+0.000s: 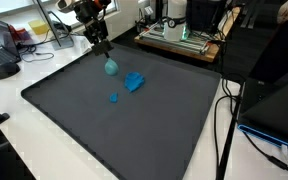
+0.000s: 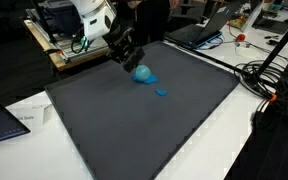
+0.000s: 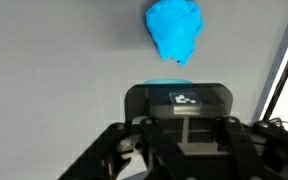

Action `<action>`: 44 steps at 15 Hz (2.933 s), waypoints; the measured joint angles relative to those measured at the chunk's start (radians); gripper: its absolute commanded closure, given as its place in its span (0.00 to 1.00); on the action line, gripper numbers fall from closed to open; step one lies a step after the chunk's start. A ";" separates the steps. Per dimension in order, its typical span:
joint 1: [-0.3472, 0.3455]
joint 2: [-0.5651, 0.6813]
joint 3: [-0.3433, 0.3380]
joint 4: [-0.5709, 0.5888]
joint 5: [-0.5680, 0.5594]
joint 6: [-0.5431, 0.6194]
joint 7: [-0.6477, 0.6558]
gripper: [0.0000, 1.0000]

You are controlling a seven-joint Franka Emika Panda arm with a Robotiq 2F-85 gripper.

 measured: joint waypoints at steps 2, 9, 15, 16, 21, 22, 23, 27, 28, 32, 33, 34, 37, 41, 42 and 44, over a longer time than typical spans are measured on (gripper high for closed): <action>0.000 0.000 -0.003 0.000 -0.003 0.000 0.039 0.79; -0.001 -0.001 -0.012 -0.001 -0.068 -0.034 0.140 0.54; -0.001 -0.002 -0.012 -0.001 -0.072 -0.043 0.140 0.79; -0.001 -0.001 -0.011 -0.001 -0.072 -0.042 0.140 0.79; 0.000 0.004 -0.006 -0.003 -0.071 -0.029 0.217 0.79; 0.001 0.004 -0.006 -0.004 -0.071 -0.026 0.252 0.79; 0.003 0.004 -0.005 -0.005 -0.071 -0.023 0.290 0.79; 0.015 0.004 -0.001 -0.014 -0.072 0.007 0.433 0.79; 0.020 0.004 0.001 -0.014 -0.076 0.012 0.469 0.79; 0.048 0.004 0.008 -0.011 -0.096 0.014 0.611 0.79; 0.057 0.004 0.009 -0.010 -0.109 0.020 0.652 0.79; 0.066 0.004 0.009 -0.008 -0.124 0.027 0.695 0.79; 0.093 0.004 0.010 0.003 -0.175 0.045 0.827 0.79; 0.123 0.004 0.010 0.029 -0.254 0.051 0.990 0.79; 0.130 0.004 0.010 0.037 -0.275 0.051 1.027 0.79; 0.144 0.006 0.010 0.052 -0.310 0.051 1.090 0.79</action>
